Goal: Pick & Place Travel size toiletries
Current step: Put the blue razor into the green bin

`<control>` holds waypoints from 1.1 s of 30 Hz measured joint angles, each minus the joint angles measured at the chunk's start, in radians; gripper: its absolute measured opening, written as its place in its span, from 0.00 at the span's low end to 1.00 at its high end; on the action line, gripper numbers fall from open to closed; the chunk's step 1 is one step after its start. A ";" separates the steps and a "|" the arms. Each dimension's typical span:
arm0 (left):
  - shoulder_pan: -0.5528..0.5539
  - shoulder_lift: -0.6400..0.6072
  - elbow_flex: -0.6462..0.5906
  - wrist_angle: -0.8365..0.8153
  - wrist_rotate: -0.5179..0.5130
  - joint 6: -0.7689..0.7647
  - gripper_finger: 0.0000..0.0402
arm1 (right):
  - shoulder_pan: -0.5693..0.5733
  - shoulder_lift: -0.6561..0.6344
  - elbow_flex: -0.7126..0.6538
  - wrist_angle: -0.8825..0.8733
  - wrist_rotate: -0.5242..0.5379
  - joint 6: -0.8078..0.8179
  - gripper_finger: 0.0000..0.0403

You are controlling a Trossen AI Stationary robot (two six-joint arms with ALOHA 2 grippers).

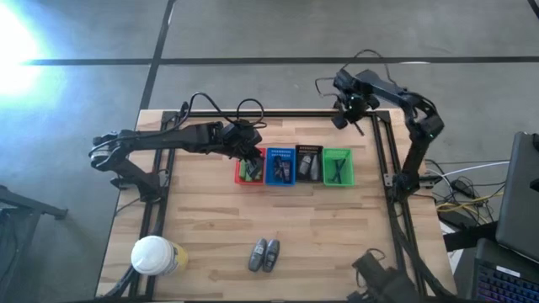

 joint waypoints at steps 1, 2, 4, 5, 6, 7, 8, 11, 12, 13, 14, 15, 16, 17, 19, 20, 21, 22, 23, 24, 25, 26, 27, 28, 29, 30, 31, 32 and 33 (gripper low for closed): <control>0.000 0.000 0.000 0.000 0.000 0.003 0.32 | 0.012 -0.037 0.001 -0.004 -0.046 0.049 0.07; 0.000 0.000 0.000 0.000 0.000 0.009 0.32 | 0.028 -0.077 0.002 -0.007 -0.091 0.096 0.07; 0.000 0.000 0.000 0.001 0.000 0.020 0.32 | 0.072 -0.160 -0.004 0.006 -0.158 0.189 0.07; 0.000 0.000 0.000 0.001 0.000 0.023 0.32 | 0.102 -0.200 -0.011 0.007 -0.178 0.236 0.07; 0.000 0.000 0.000 0.002 0.000 0.025 0.32 | 0.137 -0.239 -0.019 0.004 -0.186 0.281 0.07; 0.001 0.000 0.000 0.003 0.000 0.027 0.32 | 0.177 -0.271 -0.029 0.003 -0.187 0.323 0.07; 0.001 0.000 0.000 0.006 0.000 0.033 0.32 | 0.217 -0.297 -0.040 0.006 -0.188 0.370 0.07; 0.001 0.000 0.000 0.021 0.000 0.047 0.32 | 0.346 -0.349 -0.086 0.036 -0.180 0.512 0.07; 0.001 0.000 0.000 0.028 0.000 0.049 0.32 | 0.384 -0.356 -0.105 0.055 -0.167 0.554 0.07; 0.001 0.000 0.000 0.034 0.000 0.049 0.32 | 0.420 -0.357 -0.126 0.069 -0.150 0.591 0.08; 0.001 0.000 0.000 0.038 0.000 0.049 0.32 | 0.449 -0.354 -0.148 0.074 -0.133 0.624 0.08; 0.001 0.000 0.000 0.039 0.000 0.049 0.32 | 0.469 -0.349 -0.171 0.074 -0.119 0.655 0.08; 0.001 0.000 0.000 0.039 0.000 0.049 0.32 | 0.483 -0.344 -0.198 0.079 -0.108 0.685 0.08; 0.001 0.000 0.000 0.039 0.001 0.049 0.32 | 0.491 -0.342 -0.229 0.088 -0.097 0.713 0.08; 0.001 0.000 0.000 0.039 0.007 0.049 0.32 | 0.502 -0.344 -0.293 0.126 -0.076 0.774 0.08; 0.001 0.000 0.000 0.039 0.010 0.049 0.32 | 0.503 -0.346 -0.326 0.154 -0.072 0.803 0.08; 0.001 0.000 0.000 0.039 0.016 0.049 0.32 | 0.504 -0.349 -0.356 0.182 -0.071 0.830 0.08; 0.001 0.000 0.000 0.039 0.020 0.049 0.32 | 0.504 -0.353 -0.384 0.210 -0.073 0.852 0.08; 0.001 0.000 0.000 0.039 0.023 0.049 0.32 | 0.504 -0.355 -0.407 0.239 -0.078 0.872 0.08; 0.001 0.000 0.000 0.039 0.023 0.051 0.32 | 0.505 -0.356 -0.425 0.265 -0.078 0.888 0.09; 0.001 0.000 0.000 0.039 0.024 0.056 0.32 | 0.505 -0.356 -0.442 0.282 -0.080 0.899 0.09; 0.001 0.000 0.000 0.039 0.025 0.063 0.32 | 0.505 -0.353 -0.456 0.290 -0.086 0.906 0.10; 0.001 0.000 0.000 0.039 0.025 0.066 0.32 | 0.505 -0.351 -0.466 0.294 -0.099 0.909 0.11; 0.001 0.000 0.000 0.039 0.026 0.068 0.32 | 0.507 -0.349 -0.475 0.294 -0.105 0.911 0.11; 0.001 0.000 0.000 0.039 0.026 0.068 0.32 | 0.513 -0.349 -0.482 0.292 -0.105 0.912 0.12; 0.001 0.000 0.000 0.038 0.026 0.068 0.32 | 0.522 -0.350 -0.485 0.283 -0.108 0.915 0.14; 0.001 0.000 0.000 0.035 0.026 0.068 0.32 | 0.532 -0.351 -0.486 0.278 -0.114 0.916 0.15; 0.001 0.000 0.000 0.031 0.026 0.068 0.32 | 0.541 -0.353 -0.487 0.275 -0.122 0.915 0.17; 0.001 0.000 0.000 0.025 0.026 0.068 0.32 | 0.550 -0.355 -0.487 0.275 -0.129 0.914 0.20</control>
